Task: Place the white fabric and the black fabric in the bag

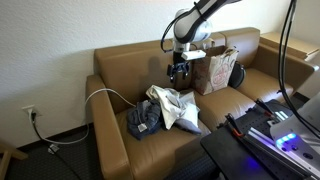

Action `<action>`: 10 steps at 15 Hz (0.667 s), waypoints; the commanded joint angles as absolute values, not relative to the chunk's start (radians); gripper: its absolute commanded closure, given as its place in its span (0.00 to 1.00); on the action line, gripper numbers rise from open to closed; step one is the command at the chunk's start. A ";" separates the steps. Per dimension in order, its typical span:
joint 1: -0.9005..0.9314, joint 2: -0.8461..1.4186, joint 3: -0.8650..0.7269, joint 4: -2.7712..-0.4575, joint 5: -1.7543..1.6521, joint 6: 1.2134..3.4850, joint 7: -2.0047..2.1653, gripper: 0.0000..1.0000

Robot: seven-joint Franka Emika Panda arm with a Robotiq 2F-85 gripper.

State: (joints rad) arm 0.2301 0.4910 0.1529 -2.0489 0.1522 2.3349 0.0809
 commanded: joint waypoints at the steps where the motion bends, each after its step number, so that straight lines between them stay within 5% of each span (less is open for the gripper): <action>1: 0.249 0.568 0.149 -2.043 0.134 2.489 0.125 0.00; 10: 0.486 0.829 -0.037 -1.901 -0.051 2.868 0.330 0.00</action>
State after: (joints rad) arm 0.4161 0.7542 0.0262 -1.9753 -0.0152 2.8369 0.2769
